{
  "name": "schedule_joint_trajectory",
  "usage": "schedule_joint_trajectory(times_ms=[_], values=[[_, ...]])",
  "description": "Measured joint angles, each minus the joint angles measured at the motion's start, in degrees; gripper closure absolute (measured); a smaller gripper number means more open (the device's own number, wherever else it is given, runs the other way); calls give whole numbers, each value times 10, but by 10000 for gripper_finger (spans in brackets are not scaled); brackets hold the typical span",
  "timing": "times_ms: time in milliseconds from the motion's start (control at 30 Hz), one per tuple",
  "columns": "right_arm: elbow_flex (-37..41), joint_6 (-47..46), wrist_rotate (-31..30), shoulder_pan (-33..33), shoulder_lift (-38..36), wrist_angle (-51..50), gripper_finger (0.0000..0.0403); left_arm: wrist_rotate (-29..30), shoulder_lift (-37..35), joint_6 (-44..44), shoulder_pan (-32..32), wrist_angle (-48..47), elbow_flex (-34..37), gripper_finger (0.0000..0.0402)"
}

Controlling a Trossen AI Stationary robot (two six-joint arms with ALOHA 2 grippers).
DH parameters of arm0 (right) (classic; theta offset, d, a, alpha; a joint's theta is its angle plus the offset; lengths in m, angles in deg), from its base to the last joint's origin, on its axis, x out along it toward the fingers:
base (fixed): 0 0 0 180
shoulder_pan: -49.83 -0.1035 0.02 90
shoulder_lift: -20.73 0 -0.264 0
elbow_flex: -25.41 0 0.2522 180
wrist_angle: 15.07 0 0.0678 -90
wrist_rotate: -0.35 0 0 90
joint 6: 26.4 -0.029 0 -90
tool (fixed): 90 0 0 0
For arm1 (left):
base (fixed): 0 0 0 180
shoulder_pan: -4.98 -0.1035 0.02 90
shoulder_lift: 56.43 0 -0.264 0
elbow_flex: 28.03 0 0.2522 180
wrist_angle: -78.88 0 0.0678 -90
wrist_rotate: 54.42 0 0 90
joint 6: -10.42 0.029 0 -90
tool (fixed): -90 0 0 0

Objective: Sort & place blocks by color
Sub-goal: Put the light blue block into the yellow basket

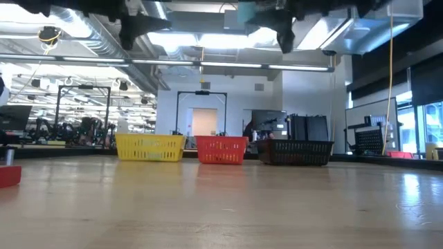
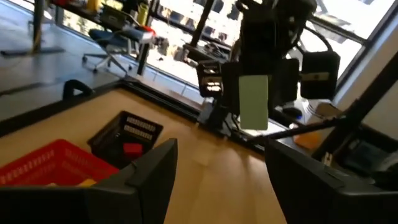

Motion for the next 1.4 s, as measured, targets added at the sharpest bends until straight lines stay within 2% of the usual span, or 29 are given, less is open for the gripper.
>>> schedule_joint_trajectory(times_ms=[133, 267, 333, 467, 600, 767, 967, 1200, 1267, 1400], values=[[-42, -2, 19, 0, 45, 0, 269, -28, 55, 12, 3, 3, -29, 169], [-87, -20, 19, 4, 101, -8, 269, -26, 63, 52, 3, 0, -41, 169], [-111, -21, 14, 11, 131, -14, 269, -18, 46, 74, 2, -9, -46, 169], [-164, -34, 0, 37, 199, -26, 269, 8, -33, 106, 2, -8, -63, 169], [-234, -20, -1, 75, 288, -25, 269, 11, -98, 110, 2, -12, -72, 169], [-317, -37, -20, 118, 405, -29, 269, 40, -145, 106, 2, -13, -74, 169], [-378, -69, -51, 138, 497, -59, 269, 41, -154, 105, 2, -13, -74, 169], [-392, -62, -61, 138, 514, -56, 269, 41, -154, 105, 2, -13, -74, 169], [-391, -50, -61, 138, 509, -57, 234, 41, -154, 107, 2, -14, -74, 168], [-402, -24, -51, 140, 499, -80, 113, 41, -154, 109, 2, -26, -74, 169]])
